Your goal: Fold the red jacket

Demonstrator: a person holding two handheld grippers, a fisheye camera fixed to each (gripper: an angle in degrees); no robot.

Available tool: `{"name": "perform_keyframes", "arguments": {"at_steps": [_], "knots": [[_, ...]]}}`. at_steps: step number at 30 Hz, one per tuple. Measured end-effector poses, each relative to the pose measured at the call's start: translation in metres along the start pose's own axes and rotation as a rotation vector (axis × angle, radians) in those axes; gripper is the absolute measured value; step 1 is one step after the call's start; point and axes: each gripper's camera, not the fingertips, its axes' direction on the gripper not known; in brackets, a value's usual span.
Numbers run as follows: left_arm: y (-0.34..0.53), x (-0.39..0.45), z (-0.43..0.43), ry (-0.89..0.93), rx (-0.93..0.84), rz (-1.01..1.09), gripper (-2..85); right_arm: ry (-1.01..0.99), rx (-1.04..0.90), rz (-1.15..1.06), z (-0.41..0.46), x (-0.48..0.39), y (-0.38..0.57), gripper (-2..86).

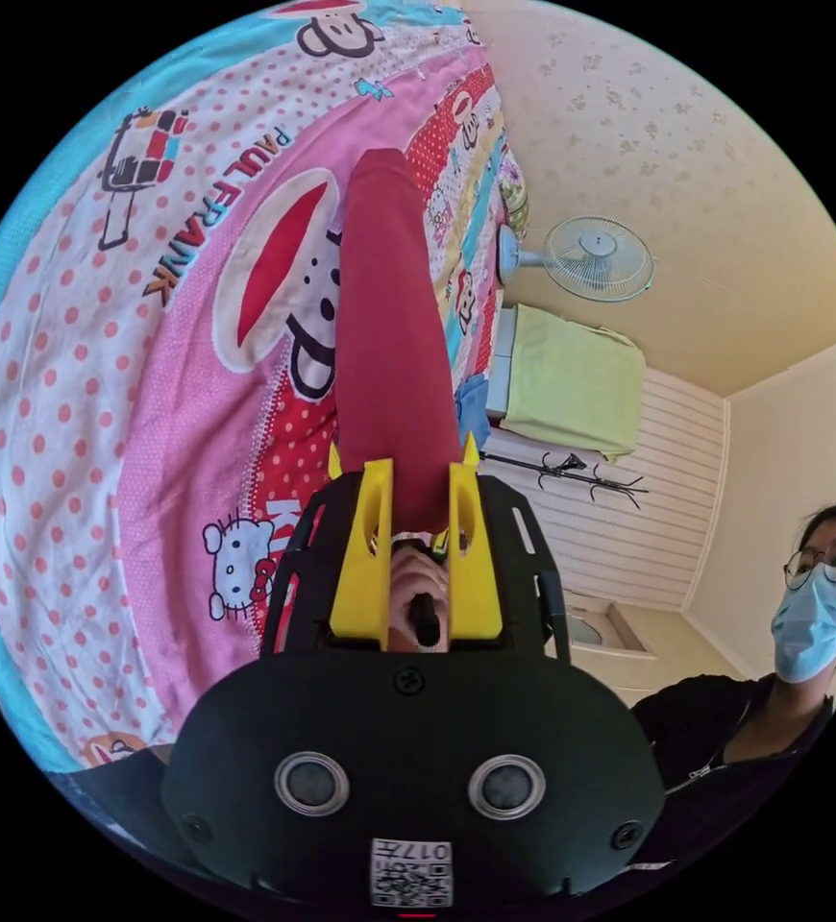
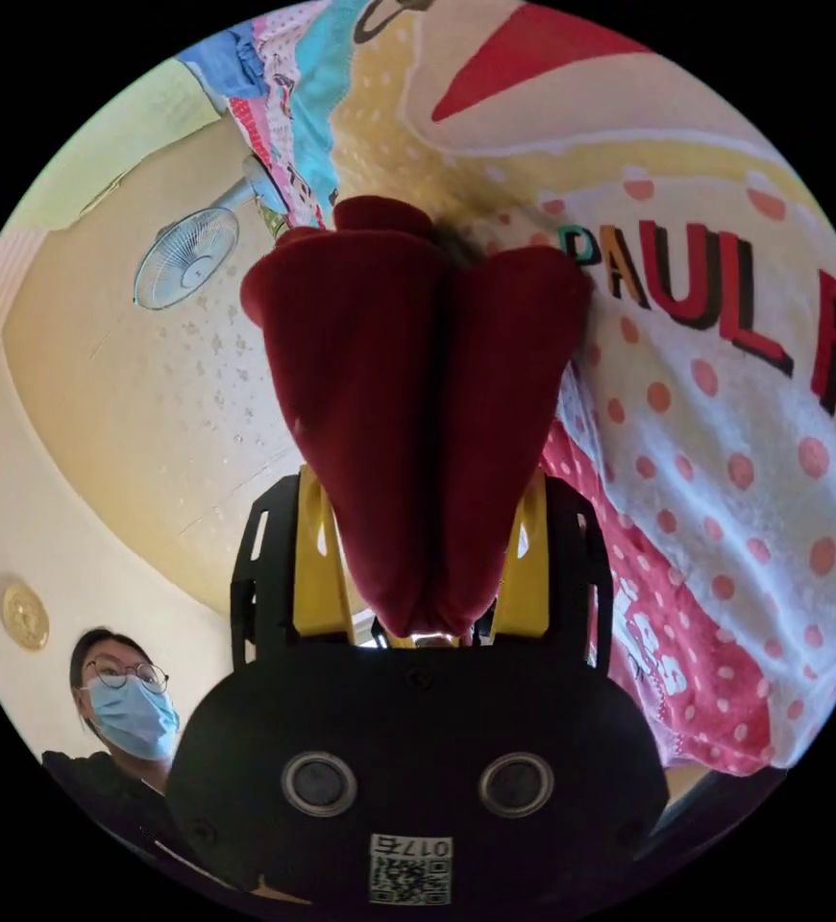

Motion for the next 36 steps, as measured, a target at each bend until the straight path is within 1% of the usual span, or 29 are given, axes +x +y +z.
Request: {"name": "perform_keyframes", "arguments": {"at_steps": [2, 5, 7, 10, 12, 15, 19, 20, 22, 24, 25, 27, 28, 29, 30, 31, 32, 33, 35, 36], "knots": [[0.008, -0.002, -0.004, -0.048, 0.052, -0.007, 8.3, 0.049, 0.004, 0.013, 0.0, 0.003, -0.003, 22.6], [0.023, -0.01, -0.012, -0.066, 0.202, -0.02, 5.3, 0.104, 0.004, 0.002, 0.001, 0.003, -0.002, 18.0], [0.027, -0.019, -0.011, -0.063, 0.251, -0.049, 7.0, 0.101, 0.017, 0.003, 0.001, 0.003, 0.002, 16.0], [0.019, -0.035, 0.006, -0.008, 0.21, -0.078, 10.7, 0.109, -0.002, -0.014, 0.005, -0.005, 0.005, 14.5], [0.01, -0.043, 0.028, 0.064, 0.163, -0.103, 13.8, 0.136, -0.028, -0.056, 0.008, -0.015, 0.005, 14.0], [-0.001, -0.049, 0.051, 0.16, 0.169, -0.136, 15.9, 0.164, -0.054, -0.128, 0.011, -0.028, 0.003, 13.2], [-0.017, -0.054, 0.077, 0.148, 0.115, -0.201, 16.8, 0.215, -0.095, -0.25, 0.017, -0.048, 0.001, 12.5], [-0.022, -0.053, 0.082, 0.177, 0.103, -0.224, 16.7, 0.191, -0.098, -0.279, 0.017, -0.057, 0.001, 12.2], [-0.031, -0.035, 0.086, 0.189, 0.089, -0.172, 15.2, 0.122, -0.096, -0.32, 0.016, -0.076, 0.002, 12.0], [-0.044, 0.014, 0.089, 0.148, 0.092, -0.048, 13.8, 0.077, -0.109, -0.376, 0.017, -0.105, 0.003, 11.7], [-0.048, 0.028, 0.092, 0.143, 0.091, -0.02, 13.8, 0.044, -0.108, -0.417, 0.017, -0.129, 0.001, 11.6], [-0.067, 0.086, 0.11, 0.157, 0.081, 0.089, 13.6, -0.023, -0.096, -0.484, 0.014, -0.173, -0.004, 11.6], [-0.073, 0.103, 0.118, 0.164, 0.074, 0.12, 13.6, -0.057, -0.081, -0.535, 0.009, -0.208, -0.009, 11.6], [-0.085, 0.137, 0.135, 0.183, 0.053, 0.186, 13.6, -0.084, -0.06, -0.598, 0.002, -0.246, -0.014, 11.6], [-0.097, 0.173, 0.155, 0.213, 0.027, 0.257, 13.6, -0.099, -0.049, -0.628, -0.003, -0.266, -0.017, 11.6], [-0.102, 0.19, 0.165, 0.23, 0.012, 0.292, 13.6, -0.137, -0.027, -0.696, -0.014, -0.308, -0.022, 11.7], [-0.112, 0.225, 0.188, 0.272, -0.023, 0.367, 13.6, -0.169, -0.008, -0.767, -0.027, -0.347, -0.027, 11.7], [-0.119, 0.258, 0.213, 0.314, -0.057, 0.435, 13.7, -0.182, 0.003, -0.803, -0.035, -0.366, -0.03, 11.8], [-0.127, 0.299, 0.252, 0.361, -0.105, 0.514, 13.7, -0.203, 0.065, -0.91, -0.066, -0.432, -0.043, 12.1], [-0.132, 0.317, 0.28, 0.383, -0.135, 0.547, 13.9, -0.199, 0.084, -0.924, -0.073, -0.444, -0.047, 12.1]]}}
